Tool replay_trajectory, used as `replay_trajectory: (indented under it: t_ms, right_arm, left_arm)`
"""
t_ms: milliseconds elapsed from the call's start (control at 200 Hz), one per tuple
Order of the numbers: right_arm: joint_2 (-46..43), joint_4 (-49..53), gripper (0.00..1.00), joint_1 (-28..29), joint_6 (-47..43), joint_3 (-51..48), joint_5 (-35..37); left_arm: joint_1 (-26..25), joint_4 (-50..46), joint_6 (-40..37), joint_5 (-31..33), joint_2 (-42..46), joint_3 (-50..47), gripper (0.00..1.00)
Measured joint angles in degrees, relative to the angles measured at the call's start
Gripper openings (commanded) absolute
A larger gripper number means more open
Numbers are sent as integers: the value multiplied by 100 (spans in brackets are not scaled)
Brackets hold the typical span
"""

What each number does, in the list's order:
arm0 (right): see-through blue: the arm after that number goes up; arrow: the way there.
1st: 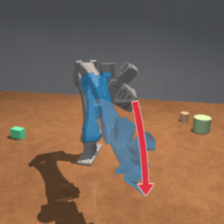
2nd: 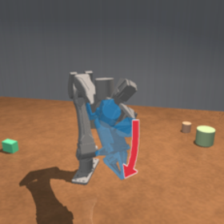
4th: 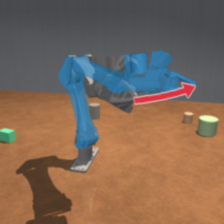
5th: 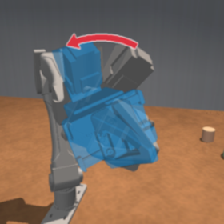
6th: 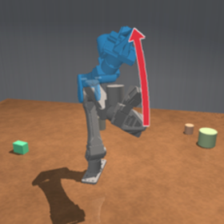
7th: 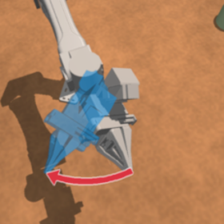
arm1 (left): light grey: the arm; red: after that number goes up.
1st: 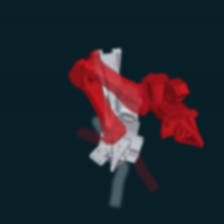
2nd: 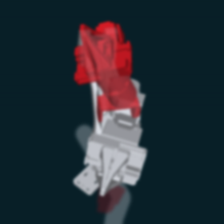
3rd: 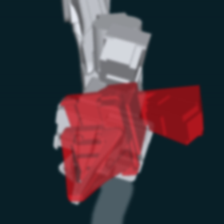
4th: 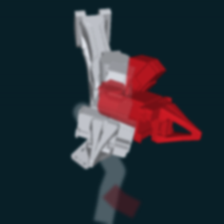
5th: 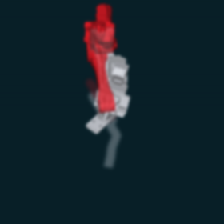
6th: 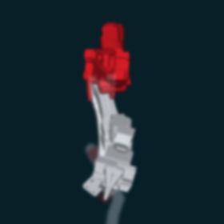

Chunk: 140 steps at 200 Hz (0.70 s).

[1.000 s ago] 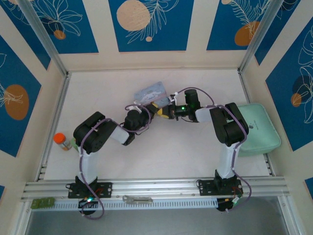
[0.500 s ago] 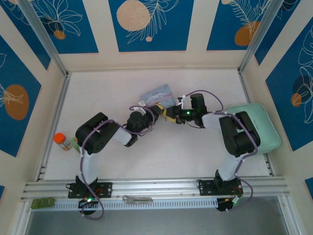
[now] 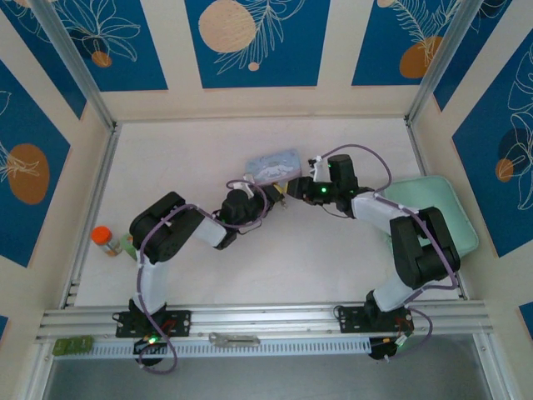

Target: Unlock the padlock with the key

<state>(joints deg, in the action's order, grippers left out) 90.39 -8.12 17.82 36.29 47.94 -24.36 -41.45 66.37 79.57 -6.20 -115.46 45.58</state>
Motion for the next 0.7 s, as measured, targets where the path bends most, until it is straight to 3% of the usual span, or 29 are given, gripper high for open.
replay_trajectory:
  t_ms: [315,475,700]
  right_arm:
    - [66,-601,43,61,352,-369,-313]
    - [372,-1093,30,68,691,-382,-527]
    - [640,-1670,27,70,1047,-461,-752]
  left_arm:
    - [0,382,111,-85,-74,20,0]
    - [13,442,153,-66,-76,9,0]
    - [20,518,227,46,-81,-59,0]
